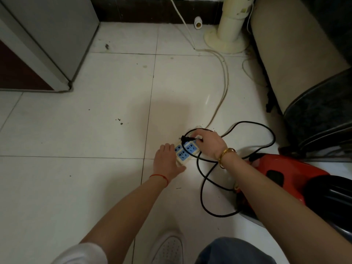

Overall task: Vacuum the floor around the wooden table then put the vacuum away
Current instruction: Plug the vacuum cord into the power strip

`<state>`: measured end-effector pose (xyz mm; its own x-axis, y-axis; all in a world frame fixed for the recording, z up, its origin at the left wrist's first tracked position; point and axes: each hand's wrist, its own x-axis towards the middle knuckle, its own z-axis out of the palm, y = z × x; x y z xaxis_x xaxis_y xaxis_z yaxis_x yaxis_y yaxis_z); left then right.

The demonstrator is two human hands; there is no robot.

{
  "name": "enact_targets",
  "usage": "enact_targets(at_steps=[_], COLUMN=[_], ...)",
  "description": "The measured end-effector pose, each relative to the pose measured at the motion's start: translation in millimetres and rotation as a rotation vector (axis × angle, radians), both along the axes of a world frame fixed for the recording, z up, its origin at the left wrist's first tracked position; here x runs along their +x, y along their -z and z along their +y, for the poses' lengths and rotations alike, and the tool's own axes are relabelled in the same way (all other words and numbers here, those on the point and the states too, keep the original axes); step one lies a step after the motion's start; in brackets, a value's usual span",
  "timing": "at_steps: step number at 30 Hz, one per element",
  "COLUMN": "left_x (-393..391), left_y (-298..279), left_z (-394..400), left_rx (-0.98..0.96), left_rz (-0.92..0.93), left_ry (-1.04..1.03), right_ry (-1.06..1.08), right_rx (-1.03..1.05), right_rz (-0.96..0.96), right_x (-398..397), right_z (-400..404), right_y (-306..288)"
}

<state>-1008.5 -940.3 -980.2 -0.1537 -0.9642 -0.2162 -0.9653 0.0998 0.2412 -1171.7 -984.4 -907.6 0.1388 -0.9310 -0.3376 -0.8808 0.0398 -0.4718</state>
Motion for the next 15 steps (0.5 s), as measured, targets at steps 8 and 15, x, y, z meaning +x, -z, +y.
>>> enact_targets(at_steps=[8, 15], left_x=[24, 71], left_y=[4, -2], left_z=[-15, -33], left_rx=[-0.043, 0.025], left_rz=[0.073, 0.035], left_ry=[-0.119, -0.175], right_ry=[-0.058, -0.242], right_rx=[-0.135, -0.259], right_rz=[0.12, 0.137], right_x=[6, 49], right_z=[-12, -27], right_y=[-1, -5])
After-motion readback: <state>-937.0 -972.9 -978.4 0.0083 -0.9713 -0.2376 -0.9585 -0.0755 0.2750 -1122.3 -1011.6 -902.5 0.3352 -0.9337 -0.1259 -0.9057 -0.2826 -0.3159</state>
